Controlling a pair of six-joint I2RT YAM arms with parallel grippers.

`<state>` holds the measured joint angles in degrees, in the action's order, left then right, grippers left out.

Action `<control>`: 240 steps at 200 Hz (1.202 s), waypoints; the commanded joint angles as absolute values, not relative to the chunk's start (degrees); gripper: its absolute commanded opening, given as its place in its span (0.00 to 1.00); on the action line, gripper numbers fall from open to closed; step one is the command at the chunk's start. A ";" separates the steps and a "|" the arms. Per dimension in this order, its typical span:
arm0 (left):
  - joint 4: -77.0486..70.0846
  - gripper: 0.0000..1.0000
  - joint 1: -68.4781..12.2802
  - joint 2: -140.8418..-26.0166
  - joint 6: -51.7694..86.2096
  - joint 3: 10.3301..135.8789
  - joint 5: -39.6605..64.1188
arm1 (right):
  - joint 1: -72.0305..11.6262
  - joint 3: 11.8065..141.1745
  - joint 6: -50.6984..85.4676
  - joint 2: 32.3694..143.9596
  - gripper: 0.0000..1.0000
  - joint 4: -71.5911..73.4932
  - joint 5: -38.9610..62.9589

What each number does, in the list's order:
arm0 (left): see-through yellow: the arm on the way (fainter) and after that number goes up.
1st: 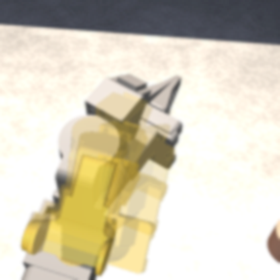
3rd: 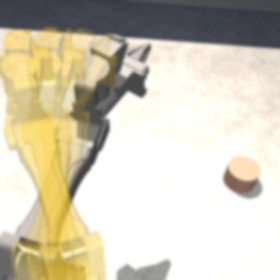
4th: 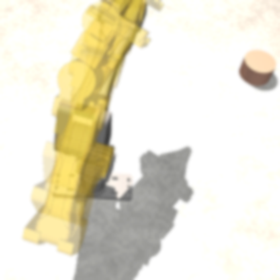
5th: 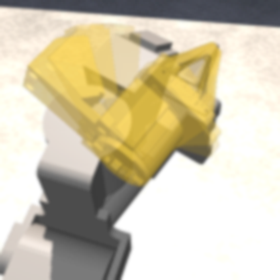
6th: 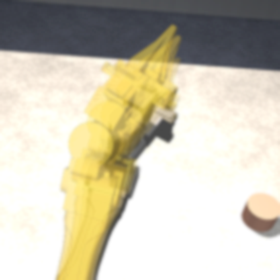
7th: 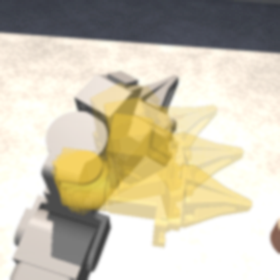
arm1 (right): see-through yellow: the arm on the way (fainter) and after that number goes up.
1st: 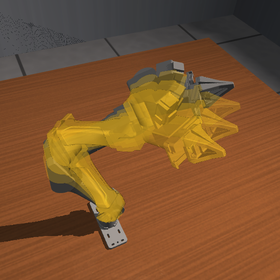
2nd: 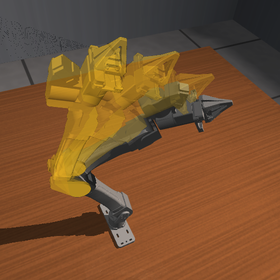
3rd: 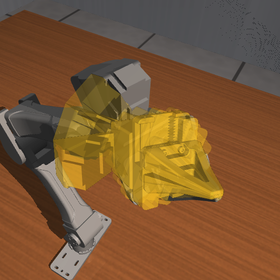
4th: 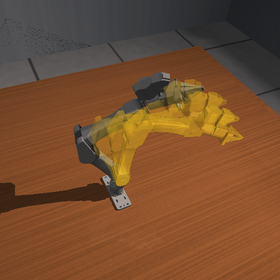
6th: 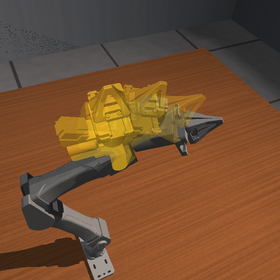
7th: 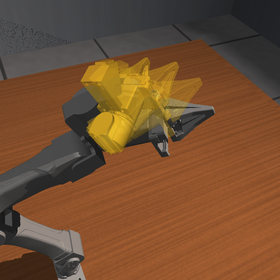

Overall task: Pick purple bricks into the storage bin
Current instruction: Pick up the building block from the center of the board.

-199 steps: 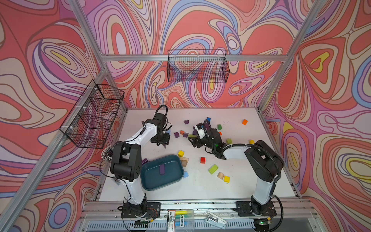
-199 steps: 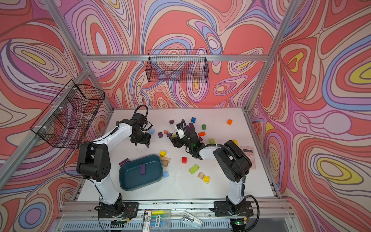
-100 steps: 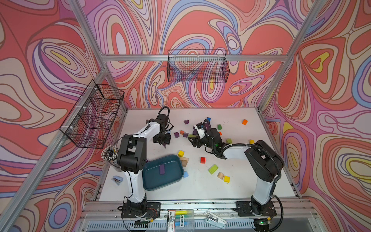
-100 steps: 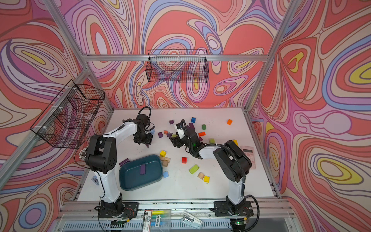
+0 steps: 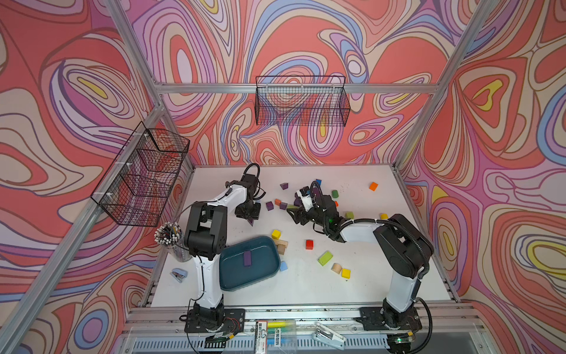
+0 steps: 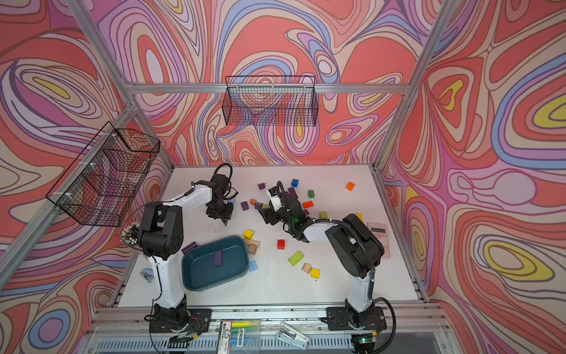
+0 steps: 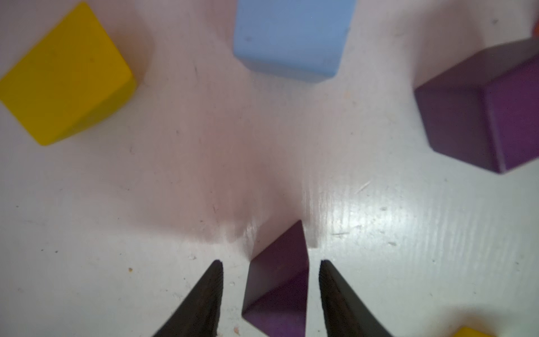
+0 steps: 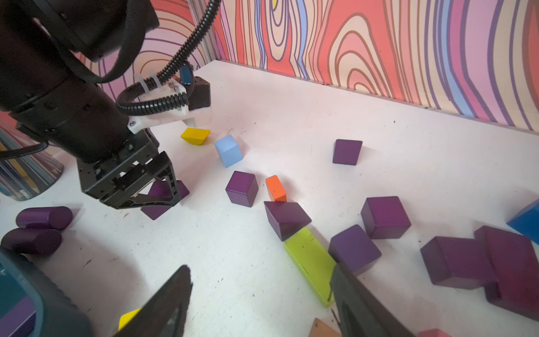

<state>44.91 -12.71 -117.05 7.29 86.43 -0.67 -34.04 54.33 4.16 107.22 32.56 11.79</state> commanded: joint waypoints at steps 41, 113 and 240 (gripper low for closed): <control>46.78 0.45 -12.66 -119.18 9.04 88.16 -1.49 | -33.58 55.28 4.41 106.73 0.79 33.13 12.31; 46.76 0.38 -12.66 -120.23 9.49 87.57 -1.21 | -33.42 55.37 4.63 106.95 0.79 33.22 12.39; 48.56 0.19 -12.66 -115.44 10.80 86.99 -1.50 | -33.40 55.46 4.79 107.14 0.79 33.22 11.86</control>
<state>45.63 -12.71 -119.09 9.69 87.44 -0.69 -33.71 54.43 4.60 107.22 32.58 11.81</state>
